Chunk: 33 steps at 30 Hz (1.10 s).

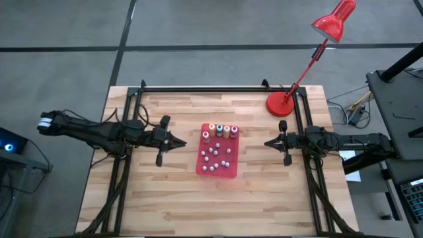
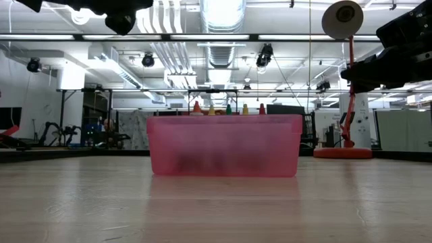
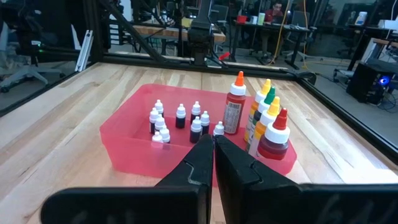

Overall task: Pick & Place food coloring
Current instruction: Return to Home Position

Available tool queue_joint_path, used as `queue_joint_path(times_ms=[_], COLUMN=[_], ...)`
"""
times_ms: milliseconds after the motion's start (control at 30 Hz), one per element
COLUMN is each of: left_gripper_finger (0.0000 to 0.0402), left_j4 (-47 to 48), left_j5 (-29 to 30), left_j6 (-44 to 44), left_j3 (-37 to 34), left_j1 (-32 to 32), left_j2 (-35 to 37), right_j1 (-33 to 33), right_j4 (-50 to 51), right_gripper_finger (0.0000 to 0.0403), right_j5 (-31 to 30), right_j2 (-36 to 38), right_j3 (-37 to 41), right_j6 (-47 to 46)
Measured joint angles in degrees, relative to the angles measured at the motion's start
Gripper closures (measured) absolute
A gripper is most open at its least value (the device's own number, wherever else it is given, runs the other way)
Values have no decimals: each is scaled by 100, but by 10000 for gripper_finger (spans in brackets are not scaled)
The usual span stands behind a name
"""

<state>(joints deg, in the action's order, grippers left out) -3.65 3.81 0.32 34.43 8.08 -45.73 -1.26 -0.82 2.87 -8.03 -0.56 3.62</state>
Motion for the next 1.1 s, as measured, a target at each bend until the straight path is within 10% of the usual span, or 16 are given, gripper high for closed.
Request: queue_joint_path(times_ms=[733, 1100], left_gripper_finger=[401, 401], left_j4=[-602, -267], left_j5=[14, 5], left_j6=[-271, -700], left_j3=[-2821, -3369], left_j1=[-20, -24], left_j2=[3856, 4573], right_j1=[1, 2], right_j4=[0, 0], right_gripper_finger=[394, 394], right_j5=[-1, -1], right_j2=[-2, -4], right_j3=[1, 2], right_j6=[0, -13])
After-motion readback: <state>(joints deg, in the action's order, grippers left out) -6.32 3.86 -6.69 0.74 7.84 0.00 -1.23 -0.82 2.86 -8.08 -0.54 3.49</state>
